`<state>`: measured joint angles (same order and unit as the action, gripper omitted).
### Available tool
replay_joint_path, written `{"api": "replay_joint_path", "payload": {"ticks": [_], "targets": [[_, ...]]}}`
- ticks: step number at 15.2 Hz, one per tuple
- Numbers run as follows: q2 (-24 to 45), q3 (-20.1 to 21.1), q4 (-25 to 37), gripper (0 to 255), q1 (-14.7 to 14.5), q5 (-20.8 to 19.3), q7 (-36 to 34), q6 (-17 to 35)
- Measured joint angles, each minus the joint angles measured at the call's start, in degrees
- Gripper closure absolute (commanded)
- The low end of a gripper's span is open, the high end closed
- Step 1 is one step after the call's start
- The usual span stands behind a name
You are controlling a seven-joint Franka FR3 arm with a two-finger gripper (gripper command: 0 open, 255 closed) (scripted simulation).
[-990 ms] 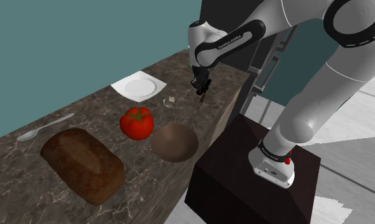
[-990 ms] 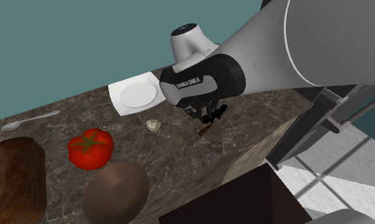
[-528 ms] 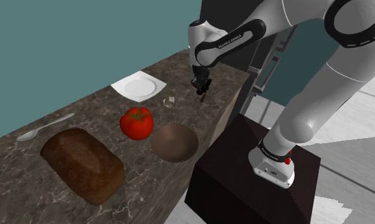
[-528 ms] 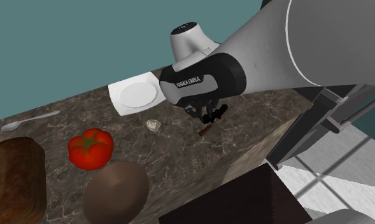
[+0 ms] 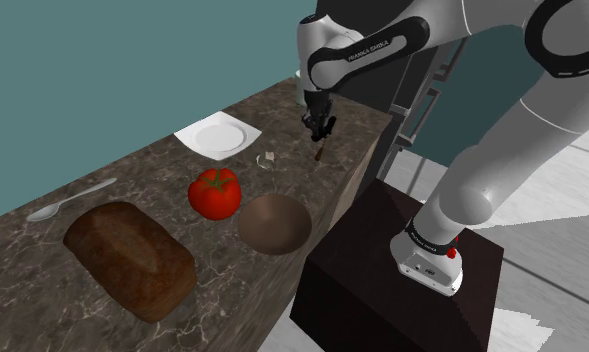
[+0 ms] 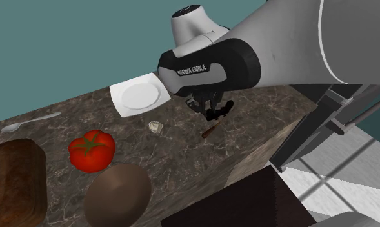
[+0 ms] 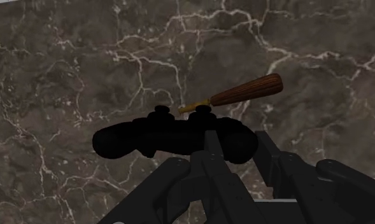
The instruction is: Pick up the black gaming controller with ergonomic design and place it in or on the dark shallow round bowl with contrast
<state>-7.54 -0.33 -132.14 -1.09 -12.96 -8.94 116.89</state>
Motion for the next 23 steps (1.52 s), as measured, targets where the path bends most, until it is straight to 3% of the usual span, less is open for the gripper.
{"api": "replay_joint_path", "payload": {"ticks": [14,23], "targets": [[-3.5,0.2,7.2,255,-0.2,1.0,2.2,-10.5],[-7.8,6.8,4.9,255,-5.3,4.7,-7.5,-14.3]]}}
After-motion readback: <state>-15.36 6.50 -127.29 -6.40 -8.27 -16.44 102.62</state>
